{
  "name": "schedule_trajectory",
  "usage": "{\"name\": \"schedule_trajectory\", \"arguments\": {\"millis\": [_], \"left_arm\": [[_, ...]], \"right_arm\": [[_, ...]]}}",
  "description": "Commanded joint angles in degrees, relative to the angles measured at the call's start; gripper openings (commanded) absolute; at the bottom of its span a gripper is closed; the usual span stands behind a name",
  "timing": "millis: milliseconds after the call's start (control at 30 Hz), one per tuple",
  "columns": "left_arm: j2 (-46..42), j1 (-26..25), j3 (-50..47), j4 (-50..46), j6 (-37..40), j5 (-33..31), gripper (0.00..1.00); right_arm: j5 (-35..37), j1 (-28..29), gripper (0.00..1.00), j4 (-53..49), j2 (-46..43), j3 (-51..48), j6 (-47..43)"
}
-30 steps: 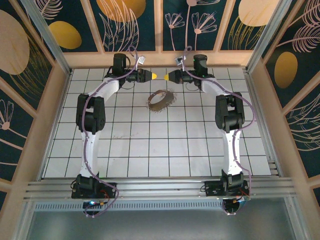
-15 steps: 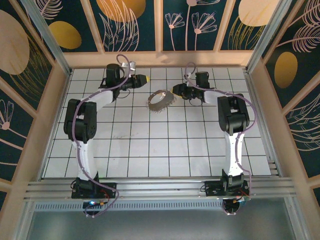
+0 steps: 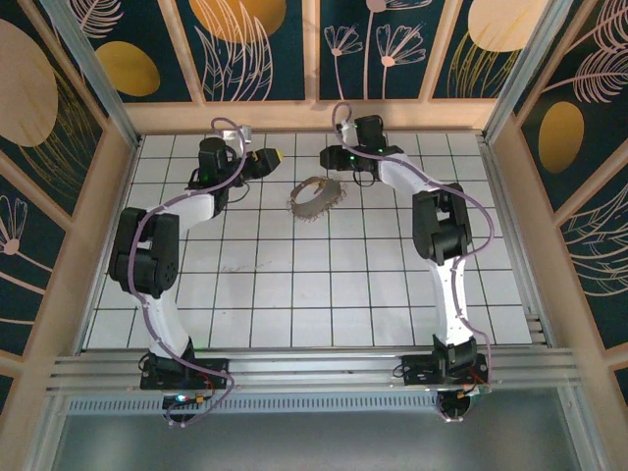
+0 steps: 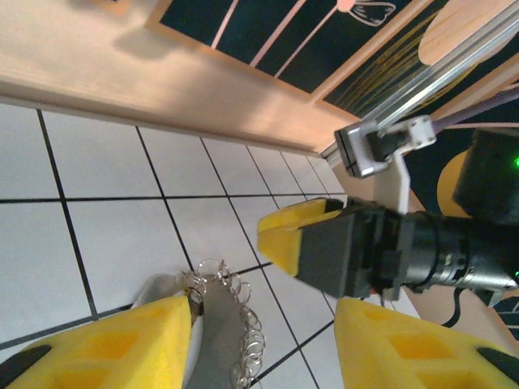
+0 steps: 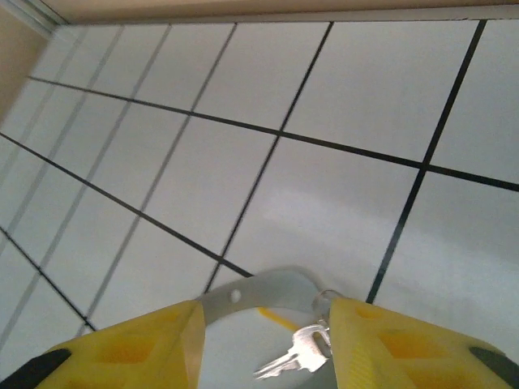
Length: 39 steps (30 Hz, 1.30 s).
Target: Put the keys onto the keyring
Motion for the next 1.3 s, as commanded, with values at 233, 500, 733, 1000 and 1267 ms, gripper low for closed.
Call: {"name": "schedule_trajectory", "arguments": {"millis": [233,500,733,1000,1267], "left_arm": [[-1.1,2.7,2.2,1.0,-1.3,0.9,0.51],[-0.6,3.1,2.0,1.2,-1.5,1.6,0.51],[0.2,3.2,2.6,1.6,-1.9,2.6,0.52],[1.1,3.2,2.7,2.0,-2.2,4.0,0.52],[1.7,3.2,3.2,2.7,-3.0,4.5,0.52]], "right_arm": [[7.5,1.5,0.45,-6.5,6.8,5.8,-12.9],[7.4,2.7,0.45,-8.7,9.2,10.0,-16.2],[10.0,3.9,0.45,-10.0,9.6,10.4,-19.4],[12.6,4.8,0.45,-11.9,10.1,10.7,-24.2],[12.3,5.0,0.44,-12.7,11.0,11.6,-25.4]]}}
